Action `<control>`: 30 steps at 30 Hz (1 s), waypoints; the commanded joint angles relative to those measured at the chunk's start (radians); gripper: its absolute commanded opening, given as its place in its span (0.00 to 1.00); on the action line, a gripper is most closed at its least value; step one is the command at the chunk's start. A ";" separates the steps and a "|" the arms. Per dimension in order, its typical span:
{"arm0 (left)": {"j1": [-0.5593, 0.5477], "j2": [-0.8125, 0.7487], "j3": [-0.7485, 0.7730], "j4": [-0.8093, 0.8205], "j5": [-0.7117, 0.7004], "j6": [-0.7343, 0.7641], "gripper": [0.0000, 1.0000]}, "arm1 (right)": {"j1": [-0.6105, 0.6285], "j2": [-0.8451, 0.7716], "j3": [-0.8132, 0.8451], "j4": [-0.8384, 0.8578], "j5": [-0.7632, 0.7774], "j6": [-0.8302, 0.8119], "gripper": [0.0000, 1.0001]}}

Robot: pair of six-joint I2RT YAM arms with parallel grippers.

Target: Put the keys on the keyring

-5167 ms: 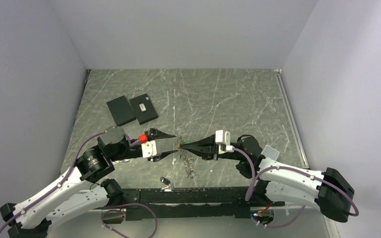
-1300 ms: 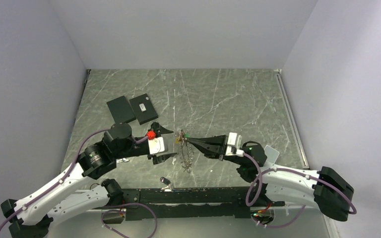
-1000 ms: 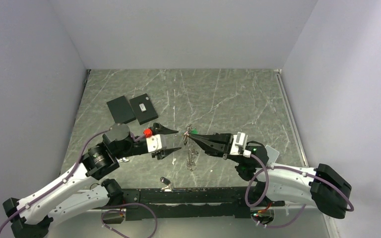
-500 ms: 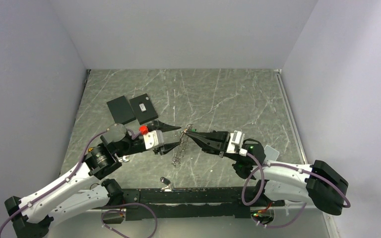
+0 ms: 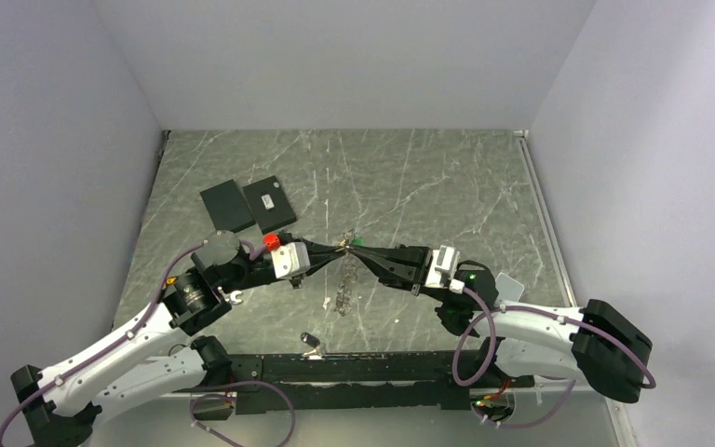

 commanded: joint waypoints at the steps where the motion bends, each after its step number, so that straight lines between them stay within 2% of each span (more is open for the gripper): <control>1: -0.002 -0.013 0.021 -0.011 0.020 0.009 0.00 | 0.000 -0.017 0.037 0.128 0.017 -0.003 0.00; 10: -0.005 0.025 0.005 -0.004 0.126 -0.056 0.00 | 0.000 0.038 0.086 0.246 0.031 -0.005 0.00; 27: -0.017 0.084 0.017 0.015 0.203 -0.106 0.00 | 0.000 0.076 0.134 0.251 -0.005 -0.049 0.00; 28: -0.017 0.082 0.020 -0.003 0.205 -0.098 0.04 | 0.000 0.072 0.130 0.250 -0.005 -0.047 0.00; 30: -0.017 0.062 0.031 -0.051 0.162 -0.075 0.27 | 0.000 0.061 0.118 0.248 -0.006 -0.040 0.00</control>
